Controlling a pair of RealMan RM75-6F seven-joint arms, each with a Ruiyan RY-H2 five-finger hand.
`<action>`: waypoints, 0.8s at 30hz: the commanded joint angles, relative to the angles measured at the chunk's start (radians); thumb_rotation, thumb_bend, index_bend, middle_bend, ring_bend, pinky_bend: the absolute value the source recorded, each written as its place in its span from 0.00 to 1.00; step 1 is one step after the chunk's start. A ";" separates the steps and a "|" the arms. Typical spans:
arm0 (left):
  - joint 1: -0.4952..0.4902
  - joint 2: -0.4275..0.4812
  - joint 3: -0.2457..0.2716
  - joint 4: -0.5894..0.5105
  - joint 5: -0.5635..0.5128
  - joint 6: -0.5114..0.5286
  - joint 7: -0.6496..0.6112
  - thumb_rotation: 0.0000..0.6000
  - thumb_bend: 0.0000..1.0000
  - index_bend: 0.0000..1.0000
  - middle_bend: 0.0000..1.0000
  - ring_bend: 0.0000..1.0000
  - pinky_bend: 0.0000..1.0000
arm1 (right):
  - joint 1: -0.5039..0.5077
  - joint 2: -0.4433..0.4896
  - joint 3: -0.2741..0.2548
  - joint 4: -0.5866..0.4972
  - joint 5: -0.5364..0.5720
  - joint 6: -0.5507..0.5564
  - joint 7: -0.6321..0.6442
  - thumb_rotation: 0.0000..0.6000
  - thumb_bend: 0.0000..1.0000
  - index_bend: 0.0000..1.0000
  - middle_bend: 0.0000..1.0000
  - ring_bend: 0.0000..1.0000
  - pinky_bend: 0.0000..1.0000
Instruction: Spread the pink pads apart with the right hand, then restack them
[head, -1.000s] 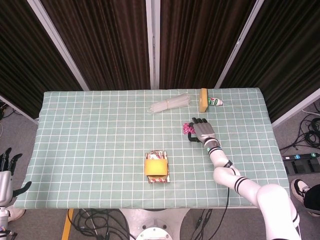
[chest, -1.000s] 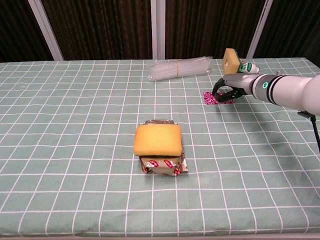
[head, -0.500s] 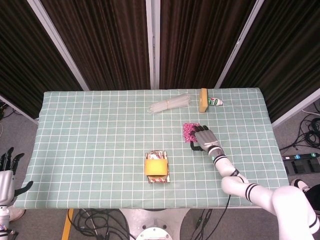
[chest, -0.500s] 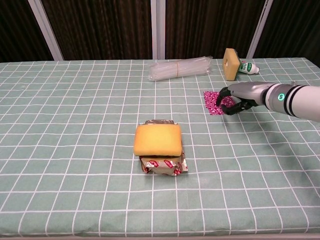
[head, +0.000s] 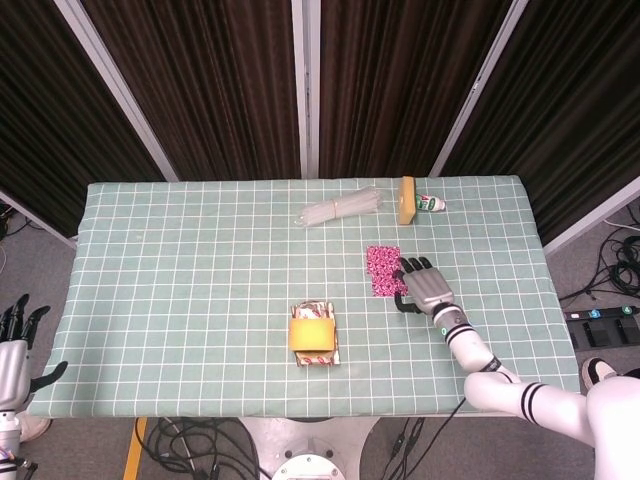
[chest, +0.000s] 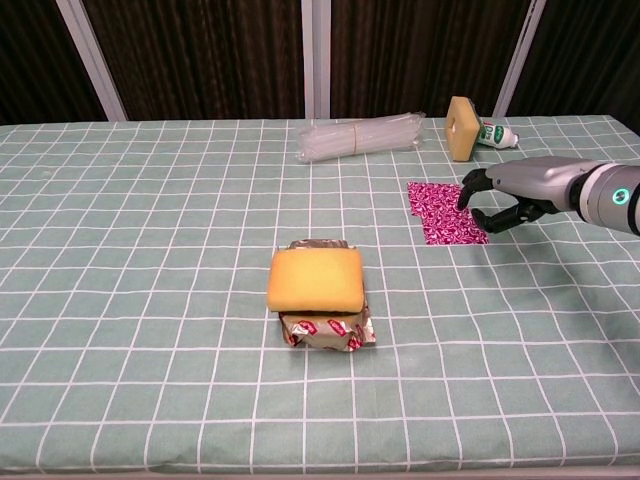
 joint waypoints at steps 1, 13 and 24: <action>0.002 0.000 0.000 -0.001 -0.003 0.000 0.001 1.00 0.20 0.22 0.09 0.09 0.13 | 0.030 -0.047 0.025 0.083 0.031 -0.034 0.006 0.37 0.57 0.22 0.01 0.00 0.00; 0.002 0.002 0.001 -0.004 -0.006 -0.003 0.006 1.00 0.20 0.22 0.09 0.09 0.13 | 0.095 -0.187 0.063 0.306 0.049 -0.109 0.028 0.37 0.57 0.22 0.01 0.00 0.00; 0.005 0.000 0.003 0.001 -0.009 -0.005 0.004 1.00 0.20 0.22 0.09 0.09 0.13 | 0.094 -0.202 0.066 0.326 0.021 -0.118 0.048 0.36 0.57 0.23 0.01 0.00 0.00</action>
